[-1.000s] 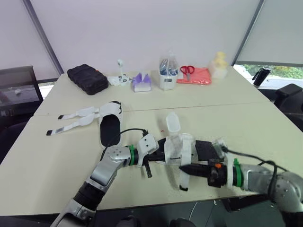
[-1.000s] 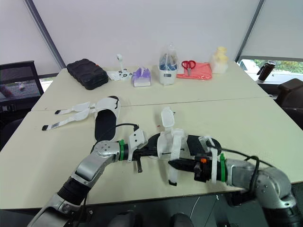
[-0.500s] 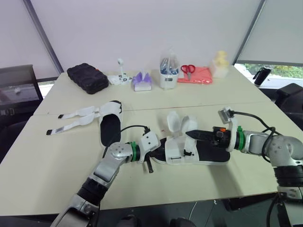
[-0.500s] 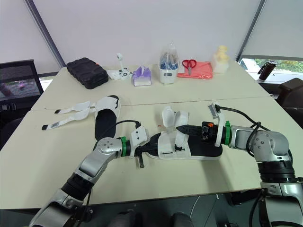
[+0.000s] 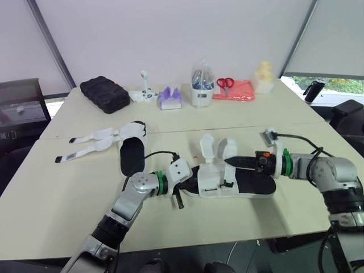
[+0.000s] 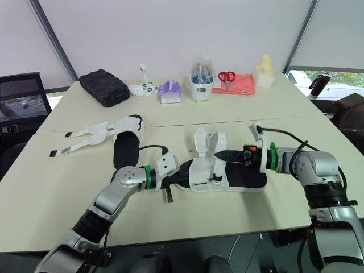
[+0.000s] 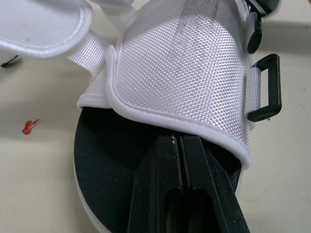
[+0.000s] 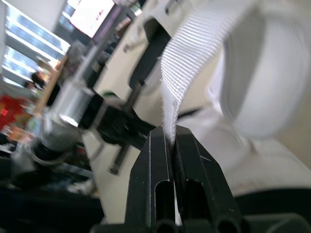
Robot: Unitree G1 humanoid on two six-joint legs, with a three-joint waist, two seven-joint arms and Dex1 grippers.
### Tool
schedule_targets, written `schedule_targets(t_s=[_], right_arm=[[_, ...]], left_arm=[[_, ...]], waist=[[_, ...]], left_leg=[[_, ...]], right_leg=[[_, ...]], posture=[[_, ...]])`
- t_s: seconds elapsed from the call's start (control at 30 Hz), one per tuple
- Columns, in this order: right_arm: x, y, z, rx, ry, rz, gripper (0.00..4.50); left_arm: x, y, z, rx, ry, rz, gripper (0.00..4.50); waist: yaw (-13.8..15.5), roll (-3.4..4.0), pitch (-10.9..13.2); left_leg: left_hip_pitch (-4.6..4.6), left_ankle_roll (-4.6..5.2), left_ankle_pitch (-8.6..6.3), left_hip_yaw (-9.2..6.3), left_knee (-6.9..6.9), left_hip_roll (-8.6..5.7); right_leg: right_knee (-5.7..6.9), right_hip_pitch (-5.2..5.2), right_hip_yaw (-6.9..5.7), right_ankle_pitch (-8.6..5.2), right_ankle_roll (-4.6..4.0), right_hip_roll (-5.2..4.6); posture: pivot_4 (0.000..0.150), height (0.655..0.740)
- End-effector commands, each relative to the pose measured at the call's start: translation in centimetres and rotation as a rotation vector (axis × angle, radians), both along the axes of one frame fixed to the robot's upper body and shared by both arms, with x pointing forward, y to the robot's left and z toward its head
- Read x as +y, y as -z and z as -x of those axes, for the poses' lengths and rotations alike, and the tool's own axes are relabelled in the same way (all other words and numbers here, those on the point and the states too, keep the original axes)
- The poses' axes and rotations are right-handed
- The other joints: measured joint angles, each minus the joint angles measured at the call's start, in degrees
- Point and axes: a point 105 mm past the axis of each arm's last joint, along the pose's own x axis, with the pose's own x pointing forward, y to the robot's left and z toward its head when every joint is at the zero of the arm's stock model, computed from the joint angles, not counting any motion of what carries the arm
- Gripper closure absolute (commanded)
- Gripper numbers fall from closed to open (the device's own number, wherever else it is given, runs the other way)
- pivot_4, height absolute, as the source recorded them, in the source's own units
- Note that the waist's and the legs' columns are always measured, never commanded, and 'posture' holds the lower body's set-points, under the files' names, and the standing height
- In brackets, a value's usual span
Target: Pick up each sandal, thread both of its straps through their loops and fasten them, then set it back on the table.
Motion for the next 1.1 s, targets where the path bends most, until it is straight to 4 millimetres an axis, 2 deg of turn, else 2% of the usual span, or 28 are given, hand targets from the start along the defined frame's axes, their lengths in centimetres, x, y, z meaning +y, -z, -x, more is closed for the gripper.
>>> schedule_targets(t_s=[0.03,0.27,0.57,0.87,1.1], right_arm=[[0.1,-2.6,0.1,-0.009,-0.017,-0.118,4.43],[-0.1,-1.6,0.1,0.016,-0.009,-0.092,4.43],[0.1,1.8,-0.4,0.025,-0.008,0.028,4.43],[1.1,3.0,0.5,0.023,-0.089,0.08,4.43],[0.6,2.7,0.5,-0.133,-0.127,0.16,4.43]], left_arm=[[-0.1,0.1,0.3,-0.002,0.01,-0.006,4.5],[-0.1,0.1,0.3,-0.002,0.015,-0.009,4.5],[-0.2,0.2,0.4,-0.001,0.016,-0.012,4.5],[0.0,0.3,0.3,0.0,0.005,-0.013,4.5],[-0.1,0.2,0.3,0.001,0.001,-0.003,4.5]], waist=[[0.0,0.0,0.0],[0.0,0.01,0.0],[0.0,0.04,0.0],[0.0,0.04,0.0],[0.0,0.04,0.0]], left_leg=[[0.0,0.0,0.0,0.0,0.0,0.0],[-0.01,0.0,0.0,0.0,0.0,0.01],[-0.01,0.0,0.0,0.02,0.0,0.0],[-0.01,0.0,0.0,0.02,-0.01,0.0],[-0.01,0.0,0.0,0.02,0.0,0.0]], right_leg=[[0.0,0.0,0.0,0.0,-0.01,-0.01],[-0.01,-0.02,0.06,0.01,-0.03,-0.06],[0.0,-0.02,0.06,0.01,-0.04,-0.04],[0.01,-0.02,0.01,0.02,-0.02,-0.01],[0.01,-0.02,-0.01,0.03,0.0,0.01]], posture=[[0.15,0.74],[0.15,0.74],[0.15,0.74],[0.15,0.74],[0.15,0.74]])
